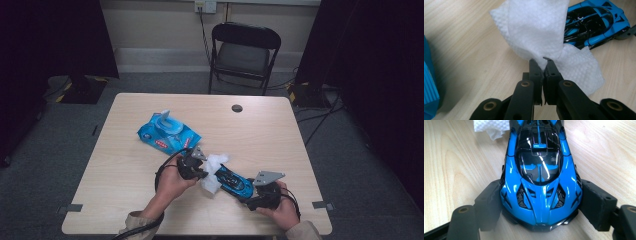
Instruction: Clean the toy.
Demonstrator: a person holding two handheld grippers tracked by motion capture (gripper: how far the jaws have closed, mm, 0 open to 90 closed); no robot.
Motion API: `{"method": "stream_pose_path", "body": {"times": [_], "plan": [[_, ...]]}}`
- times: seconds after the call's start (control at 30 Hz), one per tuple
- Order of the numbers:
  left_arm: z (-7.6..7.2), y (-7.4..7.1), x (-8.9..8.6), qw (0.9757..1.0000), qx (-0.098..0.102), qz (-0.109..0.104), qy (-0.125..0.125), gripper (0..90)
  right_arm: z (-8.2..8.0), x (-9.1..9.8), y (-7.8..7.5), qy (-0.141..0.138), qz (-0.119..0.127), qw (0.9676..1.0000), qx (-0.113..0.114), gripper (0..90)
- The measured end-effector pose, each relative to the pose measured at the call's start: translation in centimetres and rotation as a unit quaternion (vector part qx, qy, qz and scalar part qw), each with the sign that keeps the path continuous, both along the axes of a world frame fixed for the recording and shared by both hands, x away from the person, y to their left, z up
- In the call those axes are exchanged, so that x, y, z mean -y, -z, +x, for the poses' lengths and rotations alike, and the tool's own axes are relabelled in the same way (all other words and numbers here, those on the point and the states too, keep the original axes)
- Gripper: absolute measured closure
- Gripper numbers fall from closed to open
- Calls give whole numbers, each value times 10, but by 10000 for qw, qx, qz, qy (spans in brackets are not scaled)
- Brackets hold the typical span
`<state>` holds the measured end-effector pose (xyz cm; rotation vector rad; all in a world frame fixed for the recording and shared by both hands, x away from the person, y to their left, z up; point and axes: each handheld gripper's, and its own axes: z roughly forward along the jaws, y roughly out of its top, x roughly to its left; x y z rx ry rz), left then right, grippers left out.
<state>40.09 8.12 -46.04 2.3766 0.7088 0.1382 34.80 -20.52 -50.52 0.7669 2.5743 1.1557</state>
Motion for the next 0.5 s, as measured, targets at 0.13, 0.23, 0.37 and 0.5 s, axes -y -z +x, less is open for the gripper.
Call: {"method": "stream_pose_path", "body": {"times": [0.13,0.23,0.37,0.5], "plan": [[-1,3,-3,10000,-43,17,-16,870,0,0,0,-18,-4,10000,4,250],[-2,5,-6,10000,-44,70,-21,869,1,0,0,-25,-5,10000,5,249],[-4,5,-15,9998,-80,161,-48,870,1,0,0,-30,-4,10000,2,249],[-8,5,-27,9998,-105,89,-165,870,1,0,0,-37,-4,10000,1,247]]}}
